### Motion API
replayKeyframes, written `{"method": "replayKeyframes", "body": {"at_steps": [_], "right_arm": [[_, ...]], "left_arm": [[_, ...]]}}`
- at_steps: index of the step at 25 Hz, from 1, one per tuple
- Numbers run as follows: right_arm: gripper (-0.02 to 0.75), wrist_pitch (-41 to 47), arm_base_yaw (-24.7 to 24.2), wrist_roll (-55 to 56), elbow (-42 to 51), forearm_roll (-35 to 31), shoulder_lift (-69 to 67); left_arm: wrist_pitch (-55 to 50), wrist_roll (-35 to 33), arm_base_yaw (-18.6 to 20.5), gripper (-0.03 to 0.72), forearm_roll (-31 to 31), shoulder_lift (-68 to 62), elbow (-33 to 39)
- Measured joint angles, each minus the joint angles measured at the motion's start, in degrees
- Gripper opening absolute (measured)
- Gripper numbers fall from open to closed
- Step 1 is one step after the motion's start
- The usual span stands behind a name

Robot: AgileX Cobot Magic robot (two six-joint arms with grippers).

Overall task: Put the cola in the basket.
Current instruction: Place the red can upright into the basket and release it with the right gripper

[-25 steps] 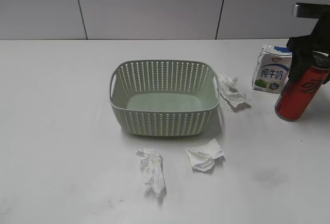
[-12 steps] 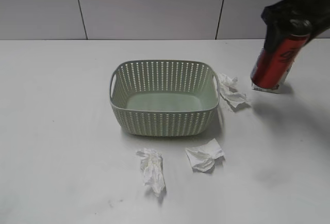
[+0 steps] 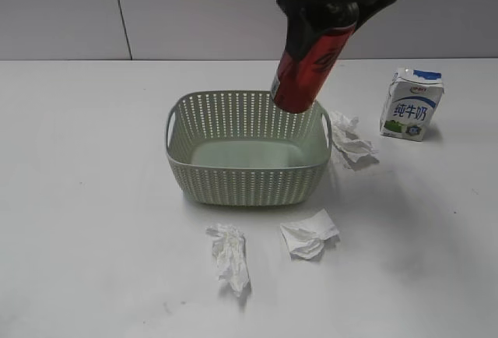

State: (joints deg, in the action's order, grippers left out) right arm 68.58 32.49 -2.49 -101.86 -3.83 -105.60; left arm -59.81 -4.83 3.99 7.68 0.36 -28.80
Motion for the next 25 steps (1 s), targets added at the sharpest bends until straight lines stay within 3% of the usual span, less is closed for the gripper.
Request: {"method": "replayKeyframes", "body": {"at_steps": [13, 25], "right_arm": [[0.525, -9.1, 2.2, -0.3, -0.5, 0.0, -13.9], [0.525, -9.7, 2.2, -2.5, -0.6, -0.1, -17.2]], "left_arm": [[0.0, 0.0, 0.0, 0.239, 0.0, 0.0, 0.0], [0.0, 0.0, 0.0, 0.239, 0.0, 0.0, 0.0]]}}
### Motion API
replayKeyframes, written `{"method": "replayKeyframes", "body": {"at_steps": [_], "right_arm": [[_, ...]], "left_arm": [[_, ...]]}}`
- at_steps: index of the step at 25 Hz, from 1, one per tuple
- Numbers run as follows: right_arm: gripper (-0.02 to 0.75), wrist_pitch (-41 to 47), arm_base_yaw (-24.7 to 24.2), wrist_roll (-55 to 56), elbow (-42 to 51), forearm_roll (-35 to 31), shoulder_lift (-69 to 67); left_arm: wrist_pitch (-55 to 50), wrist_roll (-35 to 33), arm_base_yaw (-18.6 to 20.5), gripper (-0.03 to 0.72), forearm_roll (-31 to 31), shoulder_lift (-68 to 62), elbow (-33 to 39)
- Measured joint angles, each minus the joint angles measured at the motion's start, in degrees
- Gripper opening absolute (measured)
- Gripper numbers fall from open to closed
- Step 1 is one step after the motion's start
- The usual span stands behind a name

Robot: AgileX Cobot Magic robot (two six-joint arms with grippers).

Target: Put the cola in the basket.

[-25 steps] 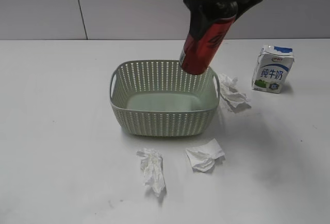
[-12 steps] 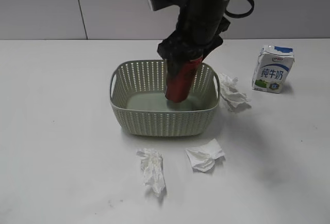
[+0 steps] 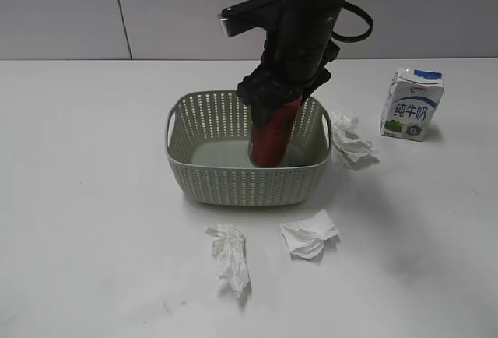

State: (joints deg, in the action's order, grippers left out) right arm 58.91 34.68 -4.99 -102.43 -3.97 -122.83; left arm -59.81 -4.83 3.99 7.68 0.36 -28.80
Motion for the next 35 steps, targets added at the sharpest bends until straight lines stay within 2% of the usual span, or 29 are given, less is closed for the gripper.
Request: {"method": "replayKeyframes", "body": {"at_steps": [3, 6, 8, 12, 16, 20, 26, 35], "right_arm": [[0.537, 1.1, 0.0, -1.0, -0.1, -0.9, 0.0], [0.629, 1.6, 0.0, -1.3, -0.1, -2.7, 0.1], [0.661, 2.1, 0.0, -1.5, -0.1, -3.3, 0.7], [0.671, 2.3, 0.0, -1.5, -0.2, -3.1, 3.8], [0.671, 2.5, 0.0, -1.1, -0.2, 0.8, 8.2], [0.67, 3.5, -2.0, -0.1, -0.3, 2.2, 11.8], [0.667, 6.5, -10.2, 1.4, -0.3, 2.5, 14.3], [0.645, 9.2, -27.7, 4.2, 2.0, 2.8, 15.1]], "left_arm": [[0.0, 0.0, 0.0, 0.222, 0.0, 0.0, 0.0], [0.0, 0.0, 0.0, 0.214, 0.0, 0.0, 0.0], [0.0, 0.0, 0.0, 0.214, 0.0, 0.0, 0.0], [0.0, 0.0, 0.0, 0.214, 0.0, 0.0, 0.0], [0.0, 0.0, 0.0, 0.214, 0.0, 0.0, 0.0], [0.0, 0.0, 0.0, 0.214, 0.0, 0.0, 0.0], [0.0, 0.0, 0.0, 0.213, 0.0, 0.0, 0.0], [0.0, 0.0, 0.0, 0.213, 0.0, 0.0, 0.0]]}}
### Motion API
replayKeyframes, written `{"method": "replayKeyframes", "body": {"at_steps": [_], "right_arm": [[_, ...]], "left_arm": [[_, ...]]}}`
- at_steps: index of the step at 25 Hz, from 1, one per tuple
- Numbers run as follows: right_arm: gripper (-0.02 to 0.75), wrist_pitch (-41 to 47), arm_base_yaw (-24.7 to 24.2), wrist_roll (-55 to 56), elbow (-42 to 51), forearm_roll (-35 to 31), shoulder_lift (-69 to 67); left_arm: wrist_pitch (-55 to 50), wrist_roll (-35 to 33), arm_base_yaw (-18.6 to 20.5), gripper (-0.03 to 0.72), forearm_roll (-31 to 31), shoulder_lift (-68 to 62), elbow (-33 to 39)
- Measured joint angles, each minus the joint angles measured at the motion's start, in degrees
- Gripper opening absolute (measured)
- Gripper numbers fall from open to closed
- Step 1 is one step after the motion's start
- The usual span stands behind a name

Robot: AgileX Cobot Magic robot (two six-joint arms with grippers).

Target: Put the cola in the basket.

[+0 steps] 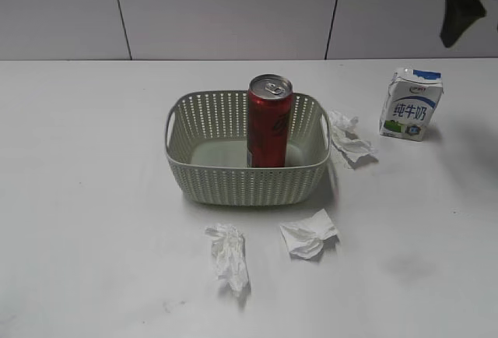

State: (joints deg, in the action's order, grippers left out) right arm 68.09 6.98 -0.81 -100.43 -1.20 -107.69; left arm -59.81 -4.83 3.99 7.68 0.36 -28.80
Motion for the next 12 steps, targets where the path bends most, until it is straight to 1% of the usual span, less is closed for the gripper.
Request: {"method": "replayKeyframes", "body": {"at_steps": [3, 5, 10, 12], "right_arm": [[0.635, 0.1, -4.0, 0.2, 3.5, 0.1, 1.4], [0.629, 0.1, -5.6, 0.3, 7.1, 0.2, 2.9], [0.612, -0.2, -6.4, 0.4, 19.1, 0.4, 10.8], [0.603, -1.6, -6.4, 0.8, 25.1, 0.3, 14.9]], "left_arm": [[0.0, 0.0, 0.0, 0.211, 0.0, 0.0, 0.0], [0.0, 0.0, 0.0, 0.212, 0.0, 0.0, 0.0], [0.0, 0.0, 0.0, 0.211, 0.0, 0.0, 0.0], [0.0, 0.0, 0.0, 0.21, 0.0, 0.0, 0.0]]}}
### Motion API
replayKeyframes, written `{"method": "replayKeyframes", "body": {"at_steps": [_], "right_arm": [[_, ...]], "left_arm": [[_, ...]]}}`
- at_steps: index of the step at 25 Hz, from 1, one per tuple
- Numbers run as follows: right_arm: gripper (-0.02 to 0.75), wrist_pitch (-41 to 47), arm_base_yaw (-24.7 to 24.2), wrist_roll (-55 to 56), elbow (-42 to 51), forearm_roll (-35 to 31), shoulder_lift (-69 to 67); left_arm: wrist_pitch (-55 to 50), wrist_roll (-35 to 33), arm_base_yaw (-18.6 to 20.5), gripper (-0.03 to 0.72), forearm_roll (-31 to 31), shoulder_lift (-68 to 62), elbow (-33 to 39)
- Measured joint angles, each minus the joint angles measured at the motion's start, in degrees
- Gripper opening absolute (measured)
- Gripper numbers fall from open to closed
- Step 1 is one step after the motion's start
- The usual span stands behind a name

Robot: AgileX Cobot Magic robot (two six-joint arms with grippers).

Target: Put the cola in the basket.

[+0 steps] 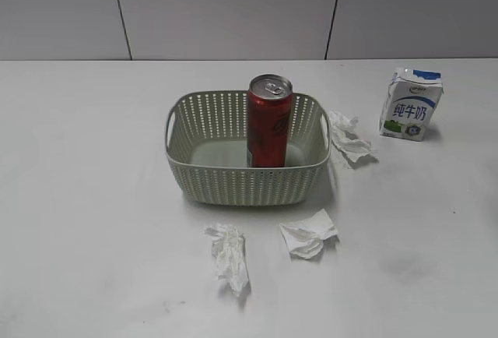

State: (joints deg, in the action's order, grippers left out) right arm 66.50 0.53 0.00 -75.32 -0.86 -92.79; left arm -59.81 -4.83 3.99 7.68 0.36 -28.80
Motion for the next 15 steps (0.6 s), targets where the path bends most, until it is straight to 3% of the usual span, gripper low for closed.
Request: {"method": "replayKeyframes", "body": {"at_steps": [7, 15], "right_arm": [[0.596, -6.0, -0.1, 0.0, 18.0, 0.0, 16.1], [0.595, -7.9, -0.1, 0.0, 31.4, -0.8, 31.2]], "left_arm": [[0.0, 0.0, 0.0, 0.21, 0.0, 0.0, 0.0], [0.0, 0.0, 0.0, 0.21, 0.0, 0.0, 0.0]]}}
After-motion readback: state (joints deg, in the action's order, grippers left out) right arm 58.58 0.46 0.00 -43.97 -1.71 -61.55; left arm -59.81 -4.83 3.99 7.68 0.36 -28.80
